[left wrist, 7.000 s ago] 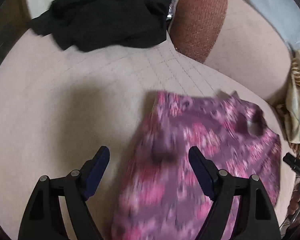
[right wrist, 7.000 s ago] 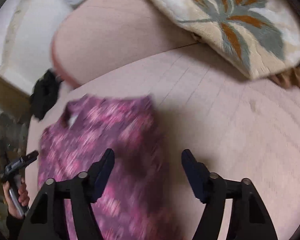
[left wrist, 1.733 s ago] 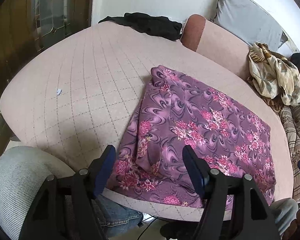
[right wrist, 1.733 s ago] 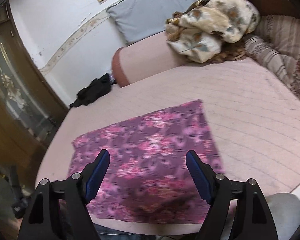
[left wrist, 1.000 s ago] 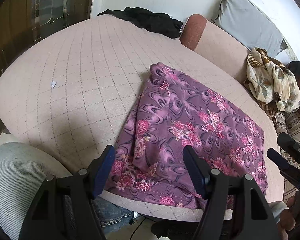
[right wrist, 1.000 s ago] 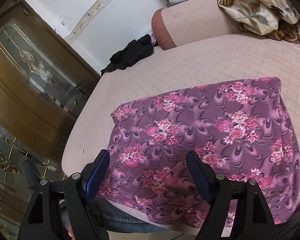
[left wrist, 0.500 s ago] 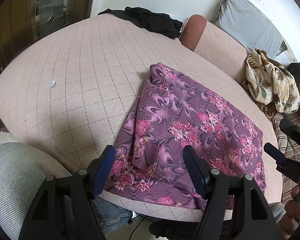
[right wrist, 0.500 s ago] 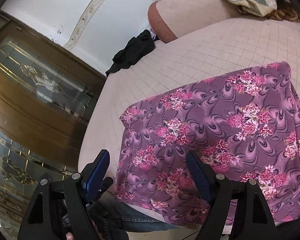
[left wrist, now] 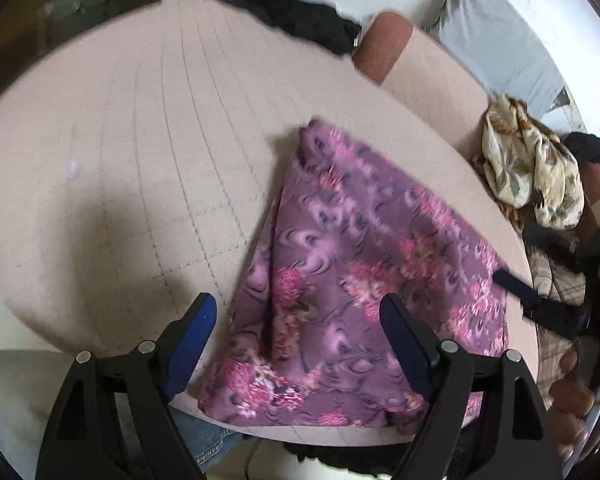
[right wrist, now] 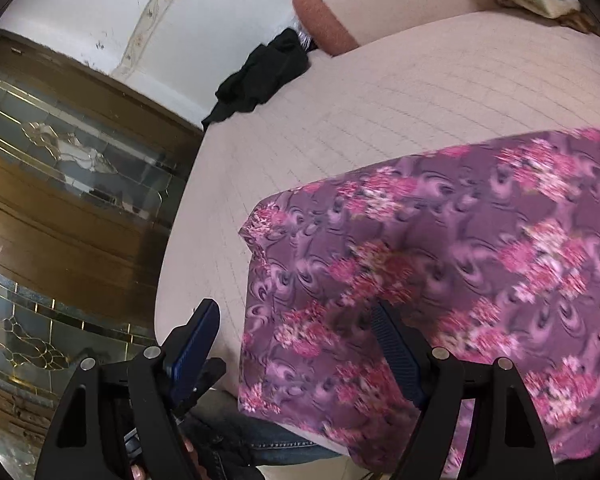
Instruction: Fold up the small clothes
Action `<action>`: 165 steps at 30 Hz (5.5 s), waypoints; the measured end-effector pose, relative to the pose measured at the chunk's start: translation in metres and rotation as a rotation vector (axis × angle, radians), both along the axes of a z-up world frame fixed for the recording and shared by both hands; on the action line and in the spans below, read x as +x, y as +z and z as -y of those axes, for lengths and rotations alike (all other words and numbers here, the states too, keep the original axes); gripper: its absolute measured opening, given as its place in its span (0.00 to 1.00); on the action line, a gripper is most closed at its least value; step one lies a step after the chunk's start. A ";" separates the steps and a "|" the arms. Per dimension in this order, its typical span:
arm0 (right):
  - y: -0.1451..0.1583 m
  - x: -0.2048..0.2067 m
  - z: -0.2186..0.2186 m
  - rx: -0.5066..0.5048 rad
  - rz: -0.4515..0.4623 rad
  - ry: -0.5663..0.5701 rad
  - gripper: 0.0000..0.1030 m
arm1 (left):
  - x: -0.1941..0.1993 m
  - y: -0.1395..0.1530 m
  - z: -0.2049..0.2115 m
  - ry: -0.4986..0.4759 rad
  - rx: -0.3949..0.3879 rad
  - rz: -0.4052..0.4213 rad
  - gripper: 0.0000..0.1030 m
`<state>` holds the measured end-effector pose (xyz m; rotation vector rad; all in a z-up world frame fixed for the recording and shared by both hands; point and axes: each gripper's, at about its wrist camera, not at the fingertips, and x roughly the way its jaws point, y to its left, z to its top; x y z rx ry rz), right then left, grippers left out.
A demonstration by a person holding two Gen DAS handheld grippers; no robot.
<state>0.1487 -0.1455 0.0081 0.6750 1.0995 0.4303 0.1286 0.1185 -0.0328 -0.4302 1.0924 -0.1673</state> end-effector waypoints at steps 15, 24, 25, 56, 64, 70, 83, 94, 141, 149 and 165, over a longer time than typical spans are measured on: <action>-0.062 0.068 -0.137 -0.113 -0.293 0.291 0.76 | -0.005 -0.034 0.016 0.015 -0.034 -0.060 0.10; -0.077 0.090 -0.181 -0.253 -0.371 0.400 0.74 | -0.018 -0.010 0.043 0.001 0.024 0.086 0.09; -0.078 0.091 -0.186 -0.294 -0.361 0.414 0.72 | -0.022 -0.003 0.047 -0.002 0.036 0.127 0.09; -0.067 -0.126 0.261 0.430 0.015 -0.242 0.13 | -0.127 0.046 0.400 -0.773 0.384 0.417 0.10; -0.091 -0.133 0.279 0.347 -0.098 -0.348 0.35 | -0.107 0.089 0.362 -0.661 0.227 0.450 0.73; -0.068 -0.149 0.293 0.252 -0.014 -0.390 0.44 | -0.002 0.057 0.369 -0.582 0.365 0.344 0.74; -0.050 -0.019 0.268 -0.184 -0.084 -0.242 0.20 | 0.098 -0.004 0.298 -0.281 0.192 0.071 0.70; -0.068 -0.026 0.297 -0.159 -0.097 -0.312 0.66 | 0.110 -0.018 0.251 -0.256 -0.054 -0.018 0.76; -0.073 -0.095 0.186 -0.019 -0.086 -0.242 0.09 | 0.075 -0.049 0.176 -0.346 -0.167 -0.125 0.19; -0.091 -0.104 0.178 -0.069 -0.139 -0.256 0.09 | 0.042 -0.056 0.147 -0.255 -0.135 -0.086 0.09; -0.088 -0.094 0.169 -0.165 -0.105 -0.226 0.67 | 0.038 -0.052 0.166 -0.293 -0.143 -0.040 0.46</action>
